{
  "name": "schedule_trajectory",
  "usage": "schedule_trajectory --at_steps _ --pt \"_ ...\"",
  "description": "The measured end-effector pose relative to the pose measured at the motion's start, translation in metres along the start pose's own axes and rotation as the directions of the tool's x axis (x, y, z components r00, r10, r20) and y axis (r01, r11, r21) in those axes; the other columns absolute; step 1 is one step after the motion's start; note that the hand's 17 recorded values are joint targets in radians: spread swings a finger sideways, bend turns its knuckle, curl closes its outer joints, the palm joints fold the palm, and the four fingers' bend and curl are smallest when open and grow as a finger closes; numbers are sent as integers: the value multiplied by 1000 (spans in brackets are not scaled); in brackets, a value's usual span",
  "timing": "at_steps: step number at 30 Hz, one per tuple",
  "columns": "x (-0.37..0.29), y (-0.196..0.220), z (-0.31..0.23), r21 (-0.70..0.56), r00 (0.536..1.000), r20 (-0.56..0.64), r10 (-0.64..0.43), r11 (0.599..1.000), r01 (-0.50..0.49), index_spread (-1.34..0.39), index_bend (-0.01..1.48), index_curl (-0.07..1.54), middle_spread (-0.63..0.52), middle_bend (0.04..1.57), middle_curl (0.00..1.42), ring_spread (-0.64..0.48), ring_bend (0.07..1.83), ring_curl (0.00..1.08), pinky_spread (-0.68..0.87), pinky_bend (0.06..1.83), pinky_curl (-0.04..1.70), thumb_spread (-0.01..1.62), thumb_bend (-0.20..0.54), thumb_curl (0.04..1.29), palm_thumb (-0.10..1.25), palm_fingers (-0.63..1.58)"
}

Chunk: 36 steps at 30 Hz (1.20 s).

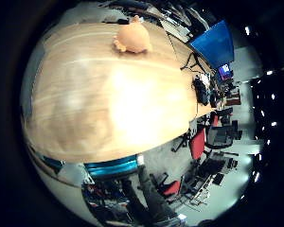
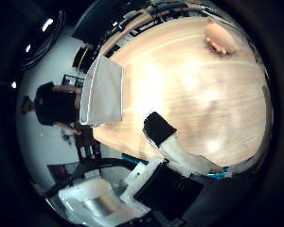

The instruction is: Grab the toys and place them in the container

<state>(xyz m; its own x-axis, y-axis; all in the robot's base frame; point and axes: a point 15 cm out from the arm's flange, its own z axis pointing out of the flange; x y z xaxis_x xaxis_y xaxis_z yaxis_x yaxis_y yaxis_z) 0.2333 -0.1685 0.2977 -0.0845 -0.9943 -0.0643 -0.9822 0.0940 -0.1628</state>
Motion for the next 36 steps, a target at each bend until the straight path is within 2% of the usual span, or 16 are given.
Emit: schedule_trajectory --at_steps 24,30,36 --pt "1 -8 0 -5 1000 6 -7 1000 7 -471 175 326 -96 260 360 -33 632 160 441 689 69 1064 -24 281 326 432" --pt "16 -30 -5 -20 1000 20 10 1000 -10 -470 172 323 -106 256 360 -42 646 162 439 702 65 1064 -24 281 326 429" --pt "41 -77 0 -5 1000 9 24 1000 -24 -468 170 319 -115 249 360 -44 657 163 441 724 64 1064 -24 281 326 421"
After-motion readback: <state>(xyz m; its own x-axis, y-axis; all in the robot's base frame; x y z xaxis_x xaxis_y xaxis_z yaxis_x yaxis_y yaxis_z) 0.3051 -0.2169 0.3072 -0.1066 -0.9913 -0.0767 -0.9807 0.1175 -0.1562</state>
